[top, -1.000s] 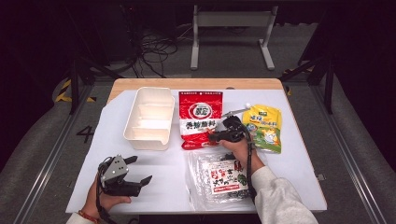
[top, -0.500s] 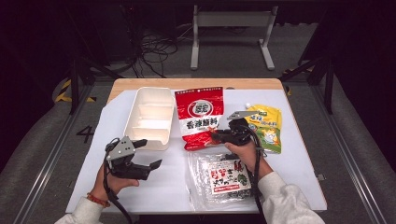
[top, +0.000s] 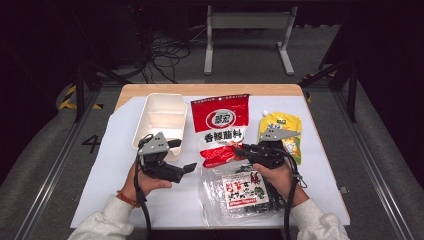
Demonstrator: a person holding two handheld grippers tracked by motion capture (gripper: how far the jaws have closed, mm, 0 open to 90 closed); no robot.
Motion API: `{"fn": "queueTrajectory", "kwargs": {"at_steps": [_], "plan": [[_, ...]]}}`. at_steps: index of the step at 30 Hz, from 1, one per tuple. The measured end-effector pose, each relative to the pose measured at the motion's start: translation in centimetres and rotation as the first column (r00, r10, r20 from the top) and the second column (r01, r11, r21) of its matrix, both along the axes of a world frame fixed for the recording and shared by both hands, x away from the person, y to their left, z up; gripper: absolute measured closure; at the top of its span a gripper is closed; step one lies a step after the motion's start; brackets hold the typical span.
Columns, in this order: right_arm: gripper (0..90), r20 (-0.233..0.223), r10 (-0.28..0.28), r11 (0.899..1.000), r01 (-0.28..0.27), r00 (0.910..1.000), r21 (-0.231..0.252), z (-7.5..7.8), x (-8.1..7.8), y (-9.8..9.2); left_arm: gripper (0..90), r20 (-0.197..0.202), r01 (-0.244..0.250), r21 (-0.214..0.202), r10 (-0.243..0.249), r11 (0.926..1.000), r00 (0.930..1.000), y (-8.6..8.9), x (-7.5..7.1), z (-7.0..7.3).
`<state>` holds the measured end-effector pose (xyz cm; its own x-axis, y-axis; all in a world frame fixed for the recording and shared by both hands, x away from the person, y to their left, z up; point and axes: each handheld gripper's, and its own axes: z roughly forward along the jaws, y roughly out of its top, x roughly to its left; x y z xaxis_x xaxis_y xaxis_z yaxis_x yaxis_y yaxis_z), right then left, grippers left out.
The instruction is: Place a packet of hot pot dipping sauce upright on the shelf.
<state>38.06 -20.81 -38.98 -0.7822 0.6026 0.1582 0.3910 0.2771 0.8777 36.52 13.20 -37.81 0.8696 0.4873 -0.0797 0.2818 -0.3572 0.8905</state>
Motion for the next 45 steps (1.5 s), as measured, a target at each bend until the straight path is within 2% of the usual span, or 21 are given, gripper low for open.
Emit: {"fn": "queueTrajectory", "kwargs": {"at_steps": [1,3,7,8,11,12,13,15,16,17,19,20,22,23,29,31,36,38,41,43,45], "plan": [[76.1,0.006,0.008,1.000,-0.009,0.9999,0.006,0.1,-0.2,0.0,7.6,0.001,0.015,-0.023,-0.015,0.9996,0.9999,-0.5,0.4,0.3],[76.1,0.020,0.024,1.000,-0.024,0.9995,0.006,0.1,-0.7,0.2,7.9,-0.001,0.022,-0.039,-0.023,0.9990,0.9997,-1.3,0.9,0.6],[76.1,0.050,0.054,0.999,-0.054,0.9973,0.005,0.2,-1.3,0.7,9.4,-0.010,0.035,-0.054,-0.036,0.9979,0.9993,-2.4,1.4,0.7],[76.0,0.070,0.065,0.998,-0.065,0.9954,0.004,0.3,-1.7,1.1,11.7,-0.012,0.045,-0.056,-0.046,0.9974,0.9989,-2.6,1.4,0.6],[76.0,0.082,0.073,0.997,-0.074,0.9940,0.003,0.3,-2.0,1.4,16.9,-0.010,0.061,-0.061,-0.062,0.9963,0.9980,-3.0,1.5,0.5],[76.0,0.089,0.080,0.997,-0.080,0.9929,0.001,0.3,-2.1,1.5,21.4,-0.004,0.058,-0.059,-0.059,0.9965,0.9983,-3.0,1.4,0.4],[75.9,0.087,0.083,0.997,-0.083,0.9928,-0.001,0.3,-2.2,1.8,29.6,0.001,0.044,-0.048,-0.044,0.9978,0.9990,-2.9,1.4,0.4],[75.9,0.095,0.076,0.997,-0.076,0.9926,-0.009,0.1,-2.3,2.3,39.0,0.002,0.046,-0.055,-0.046,0.9974,0.9990,-2.8,1.5,0.3],[75.9,0.095,0.076,0.997,-0.076,0.9926,-0.009,0.1,-2.3,2.3,39.0,0.006,0.038,-0.052,-0.038,0.9979,0.9993,-2.7,1.6,0.3],[75.8,0.093,0.074,0.997,-0.073,0.9930,-0.006,0.1,-2.3,2.5,44.7,0.007,0.034,-0.040,-0.034,0.9986,0.9994,-2.6,1.5,0.2],[75.8,0.100,0.070,0.998,-0.070,0.9925,-0.007,-0.1,-2.3,2.9,51.6,0.012,0.052,-0.025,-0.051,0.9984,0.9986,-2.6,1.5,0.1],[75.8,0.107,0.071,0.997,-0.071,0.9917,-0.007,-0.1,-2.4,3.1,51.4,0.010,0.055,-0.006,-0.055,0.9985,0.9984,-2.8,1.5,0.0],[75.7,0.120,0.079,0.997,-0.079,0.9896,-0.008,-0.2,-2.5,3.5,54.5,0.036,0.074,0.019,-0.075,0.9971,0.9966,-2.9,1.3,0.0],[75.7,0.125,0.077,0.997,-0.077,0.9891,-0.010,-0.2,-2.6,3.7,56.9,0.047,0.066,0.032,-0.068,0.9973,0.9966,-3.0,1.2,0.0],[75.5,0.132,0.083,0.997,-0.082,0.9878,-0.008,-0.3,-2.8,4.1,84.9,0.063,0.022,0.037,-0.025,0.9991,0.9977,-2.5,1.4,-0.2],[75.4,0.135,0.083,0.997,-0.083,0.9874,-0.007,-0.3,-2.8,4.2,89.3,0.070,0.016,0.039,-0.018,0.9991,0.9973,-2.2,1.4,-0.1],[71.7,0.137,0.091,0.996,-0.090,0.9863,-0.015,-0.1,-3.0,4.4,89.9,0.079,0.039,0.000,-0.039,0.9992,0.9961,-1.4,1.3,0.3],[69.2,0.133,0.088,0.996,-0.086,0.9872,-0.021,-0.1,-3.1,4.4,89.9,0.094,0.036,0.009,-0.036,0.9993,0.9949,-1.2,1.1,0.6],[67.9,0.124,0.088,0.996,-0.088,0.9884,-0.011,-0.1,-3.1,4.1,90.0,0.097,0.049,0.001,-0.048,0.9988,0.9941,-1.0,1.0,0.7],[61.6,0.116,0.082,0.997,-0.082,0.9898,-0.010,0.0,-3.3,3.8,90.0,0.096,0.053,-0.013,-0.052,0.9985,0.9940,-0.8,1.0,0.8],[59.5,0.110,0.078,0.997,-0.078,0.9908,-0.008,0.0,-3.4,3.5,90.0,0.106,0.053,-0.003,-0.053,0.9986,0.9929,-0.7,0.9,0.9]]}}
